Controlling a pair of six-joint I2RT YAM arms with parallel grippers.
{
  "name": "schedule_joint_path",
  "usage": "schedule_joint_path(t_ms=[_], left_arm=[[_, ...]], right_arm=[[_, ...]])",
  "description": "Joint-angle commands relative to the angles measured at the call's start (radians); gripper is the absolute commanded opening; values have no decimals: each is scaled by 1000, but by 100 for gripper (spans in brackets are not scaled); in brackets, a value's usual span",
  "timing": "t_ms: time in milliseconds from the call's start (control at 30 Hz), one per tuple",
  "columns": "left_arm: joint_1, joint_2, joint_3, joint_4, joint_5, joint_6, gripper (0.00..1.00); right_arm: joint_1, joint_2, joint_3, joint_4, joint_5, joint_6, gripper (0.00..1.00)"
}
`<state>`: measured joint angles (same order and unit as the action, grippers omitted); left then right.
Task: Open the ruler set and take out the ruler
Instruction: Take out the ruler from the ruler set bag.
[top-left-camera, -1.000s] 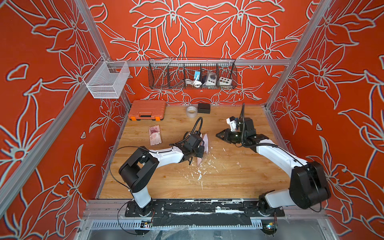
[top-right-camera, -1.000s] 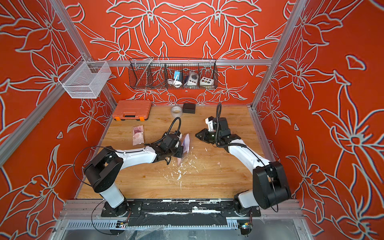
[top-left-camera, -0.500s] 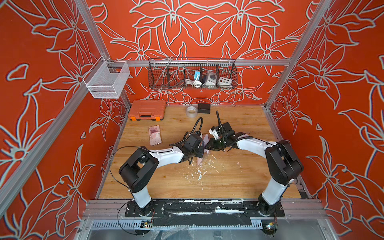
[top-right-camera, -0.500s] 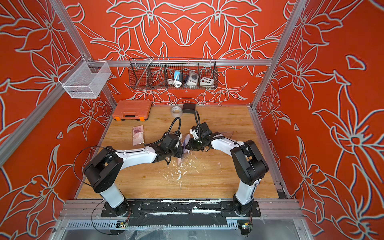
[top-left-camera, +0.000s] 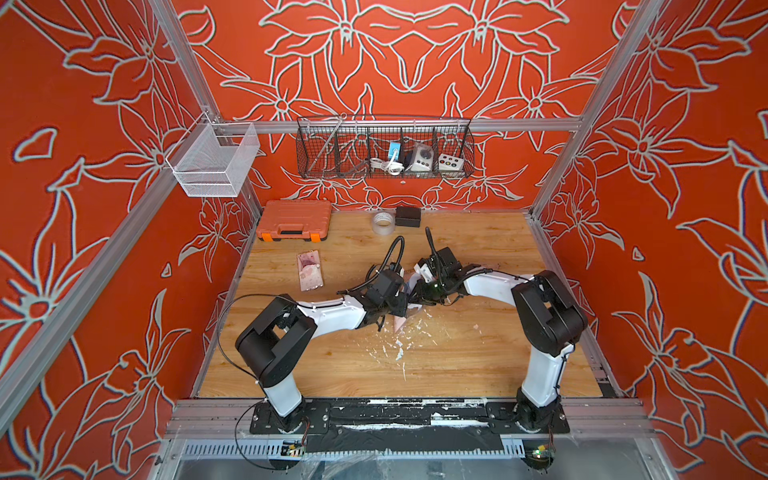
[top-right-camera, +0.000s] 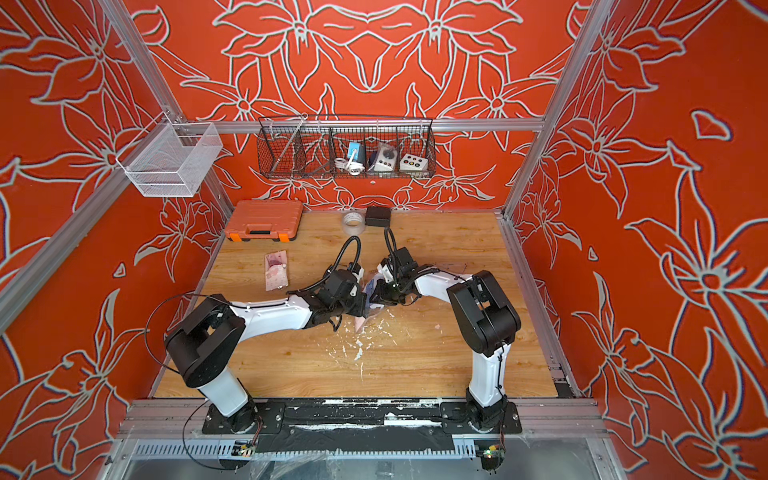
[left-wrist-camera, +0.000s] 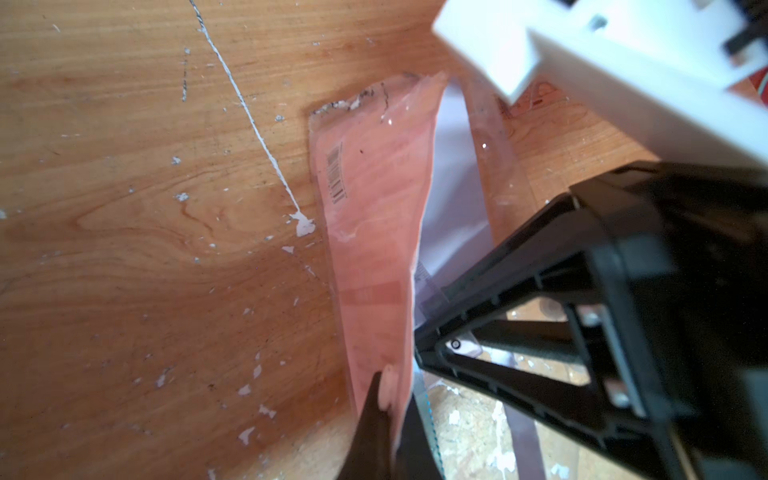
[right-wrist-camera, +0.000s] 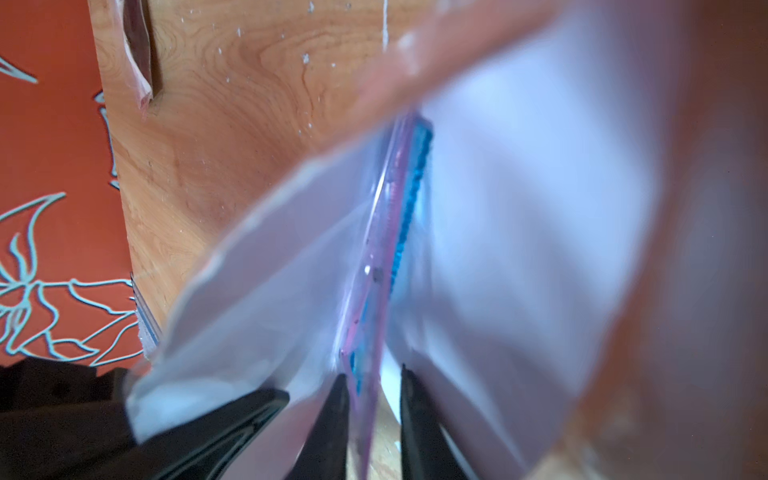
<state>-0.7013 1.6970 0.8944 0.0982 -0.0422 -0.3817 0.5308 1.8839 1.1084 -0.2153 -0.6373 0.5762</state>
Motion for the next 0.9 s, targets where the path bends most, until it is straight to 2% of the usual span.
schedule_joint_path(t_ms=[0, 67, 200, 600, 867], left_arm=[[-6, -3, -27, -21, -17, 10, 0], [-6, -6, -29, -26, -22, 7, 0], [-6, -9, -29, -35, -28, 9, 0], [-7, 9, -16, -51, -35, 8, 0], [-7, 16, -8, -64, -39, 3, 0]], right_arm=[[10, 9, 26, 13, -18, 26, 11], [9, -5, 31, 3, -5, 27, 5], [9, -38, 47, -36, 19, 18, 0], [-17, -137, 70, -130, 80, 0, 0], [-40, -204, 93, -189, 68, -27, 0]])
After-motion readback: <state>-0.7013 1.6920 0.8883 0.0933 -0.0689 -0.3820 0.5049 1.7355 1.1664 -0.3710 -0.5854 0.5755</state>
